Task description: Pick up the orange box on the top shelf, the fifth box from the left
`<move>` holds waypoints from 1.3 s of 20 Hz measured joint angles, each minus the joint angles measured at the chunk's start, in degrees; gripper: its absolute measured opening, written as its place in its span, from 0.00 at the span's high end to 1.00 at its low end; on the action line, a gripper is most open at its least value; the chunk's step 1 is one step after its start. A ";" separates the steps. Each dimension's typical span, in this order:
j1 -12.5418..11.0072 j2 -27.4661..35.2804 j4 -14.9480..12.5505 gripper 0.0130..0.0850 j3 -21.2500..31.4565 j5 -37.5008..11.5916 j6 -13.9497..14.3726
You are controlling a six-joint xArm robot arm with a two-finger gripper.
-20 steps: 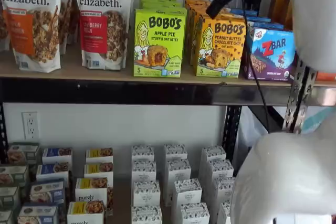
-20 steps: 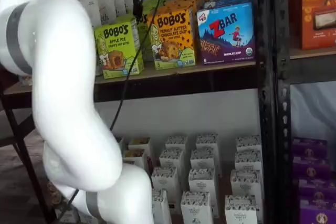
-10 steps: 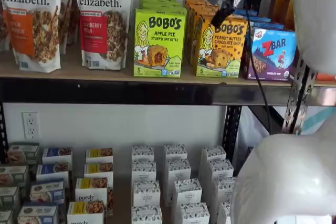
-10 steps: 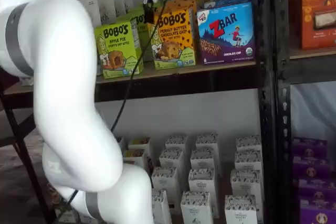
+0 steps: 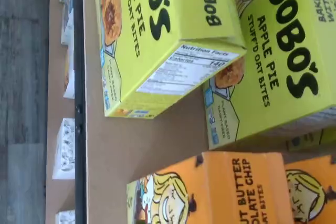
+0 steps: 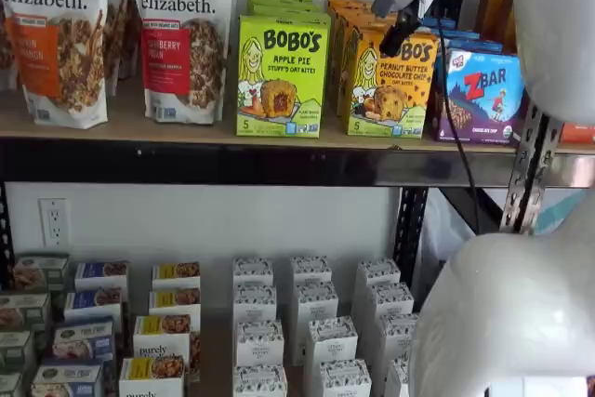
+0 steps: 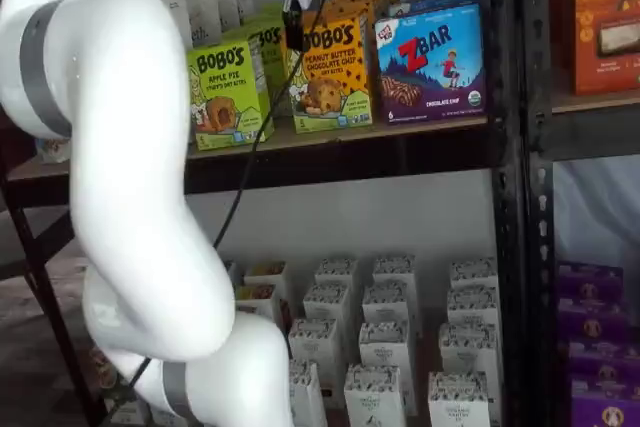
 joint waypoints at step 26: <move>5.68 10.38 -13.76 0.00 -12.19 13.47 4.54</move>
